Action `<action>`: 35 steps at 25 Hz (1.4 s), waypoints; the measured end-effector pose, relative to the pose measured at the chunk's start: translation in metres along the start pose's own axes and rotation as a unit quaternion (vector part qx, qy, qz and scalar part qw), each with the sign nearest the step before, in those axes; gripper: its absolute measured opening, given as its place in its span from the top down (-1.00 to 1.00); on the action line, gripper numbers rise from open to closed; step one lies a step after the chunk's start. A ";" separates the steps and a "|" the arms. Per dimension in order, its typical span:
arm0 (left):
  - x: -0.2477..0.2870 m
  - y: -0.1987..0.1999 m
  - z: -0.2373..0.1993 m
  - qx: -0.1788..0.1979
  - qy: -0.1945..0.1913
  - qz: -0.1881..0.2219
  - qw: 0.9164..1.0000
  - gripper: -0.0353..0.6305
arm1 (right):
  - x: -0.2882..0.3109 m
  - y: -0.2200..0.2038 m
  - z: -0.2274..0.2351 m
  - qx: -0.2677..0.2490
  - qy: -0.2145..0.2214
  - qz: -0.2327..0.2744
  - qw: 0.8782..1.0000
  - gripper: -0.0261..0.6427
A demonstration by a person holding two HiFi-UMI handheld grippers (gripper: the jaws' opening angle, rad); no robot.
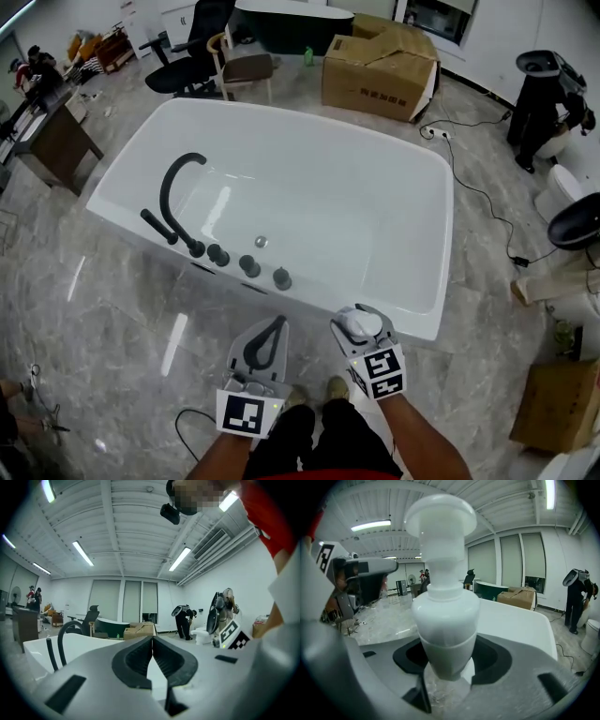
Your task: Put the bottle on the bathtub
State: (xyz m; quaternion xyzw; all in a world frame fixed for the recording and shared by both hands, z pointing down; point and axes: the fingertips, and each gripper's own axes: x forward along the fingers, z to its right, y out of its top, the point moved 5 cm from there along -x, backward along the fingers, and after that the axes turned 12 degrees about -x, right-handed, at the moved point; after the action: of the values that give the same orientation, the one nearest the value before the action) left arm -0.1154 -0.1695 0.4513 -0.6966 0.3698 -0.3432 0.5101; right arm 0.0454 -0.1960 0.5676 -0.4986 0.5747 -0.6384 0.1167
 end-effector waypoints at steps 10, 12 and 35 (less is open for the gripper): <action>0.040 -0.032 -0.018 -0.005 0.007 -0.030 1.000 0.86 | 0.075 -0.056 0.025 0.007 0.002 -0.047 0.999 0.19; 0.045 -0.037 -0.021 -0.008 0.009 -0.038 0.999 0.86 | 0.085 -0.062 0.027 0.007 0.004 -0.051 0.999 0.19; 0.059 -0.048 -0.026 -0.001 0.016 -0.066 0.998 0.86 | 0.119 -0.094 0.029 -0.026 0.023 -0.071 0.997 -0.05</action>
State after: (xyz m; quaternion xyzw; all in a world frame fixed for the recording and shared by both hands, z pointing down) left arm -0.1003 -0.2224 0.5100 -0.7144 0.3316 -0.3867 0.4797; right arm 0.0513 -0.2707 0.7033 -0.5262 0.5564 -0.6415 0.0447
